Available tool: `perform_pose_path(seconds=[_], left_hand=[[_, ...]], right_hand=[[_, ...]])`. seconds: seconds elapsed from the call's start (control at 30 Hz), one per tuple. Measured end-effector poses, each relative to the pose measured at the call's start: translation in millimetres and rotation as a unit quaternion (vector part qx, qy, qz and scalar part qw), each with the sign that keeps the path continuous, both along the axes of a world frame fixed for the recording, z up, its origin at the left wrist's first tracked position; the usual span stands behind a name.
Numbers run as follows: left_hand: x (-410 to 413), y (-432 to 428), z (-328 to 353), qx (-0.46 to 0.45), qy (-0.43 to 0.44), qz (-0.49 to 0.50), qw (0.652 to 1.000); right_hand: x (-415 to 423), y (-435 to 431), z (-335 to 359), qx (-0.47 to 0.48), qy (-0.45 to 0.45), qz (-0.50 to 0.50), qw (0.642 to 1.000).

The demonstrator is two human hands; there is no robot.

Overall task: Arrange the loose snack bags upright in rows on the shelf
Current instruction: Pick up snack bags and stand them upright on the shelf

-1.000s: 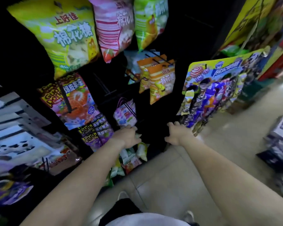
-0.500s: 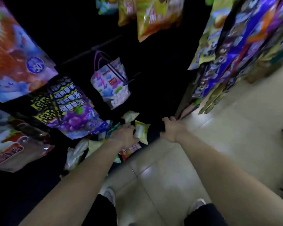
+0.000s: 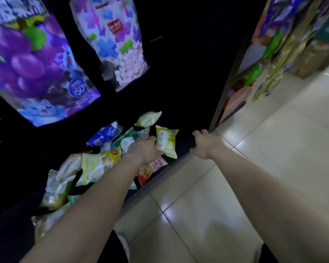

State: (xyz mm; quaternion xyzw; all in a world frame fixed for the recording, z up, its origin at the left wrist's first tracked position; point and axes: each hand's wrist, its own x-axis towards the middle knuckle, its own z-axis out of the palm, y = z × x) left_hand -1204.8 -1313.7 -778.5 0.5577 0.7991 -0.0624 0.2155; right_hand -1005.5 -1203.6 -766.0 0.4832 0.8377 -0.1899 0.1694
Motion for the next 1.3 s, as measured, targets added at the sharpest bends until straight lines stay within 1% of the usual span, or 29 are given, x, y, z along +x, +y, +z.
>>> perform_pose_path(seconds=[0.1, 0.33, 0.47, 0.57, 0.73, 0.93, 1.1, 1.2, 1.3], left_hand=[[11, -39, 9, 0.000, 0.003, -0.010, 1.000], [24, -102, 37, 0.048, 0.020, -0.004, 0.999], [33, -114, 43, 0.045, 0.044, -0.027, 0.998], [33, -106, 49, 0.050, 0.070, -0.050, 0.995], [10, -79, 39, 0.078, 0.090, -0.043, 0.992], [-52, -18, -23, 0.035, 0.114, -0.009, 0.993], [-97, 64, -80, 0.061, 0.113, -0.002, 0.992], [-117, 109, -114, 0.084, 0.119, 0.013, 0.989], [-131, 144, -146, 0.105, 0.145, 0.030, 0.983]], right_hand=[[16, -35, 13, -0.004, 0.009, -0.018, 1.000], [33, -109, 45, 0.032, 0.029, -0.006, 0.999], [46, -138, 40, 0.035, 0.044, 0.008, 0.998], [49, -138, 30, 0.033, 0.045, 0.017, 0.998], [23, -99, 10, 0.016, 0.035, 0.048, 0.998], [-22, -13, -26, 0.044, 0.045, 0.088, 0.994], [-57, 69, -78, 0.028, 0.030, 0.096, 0.995], [-81, 109, -114, 0.008, 0.049, 0.089, 0.995], [-101, 131, -152, -0.006, 0.070, 0.094, 0.993]])
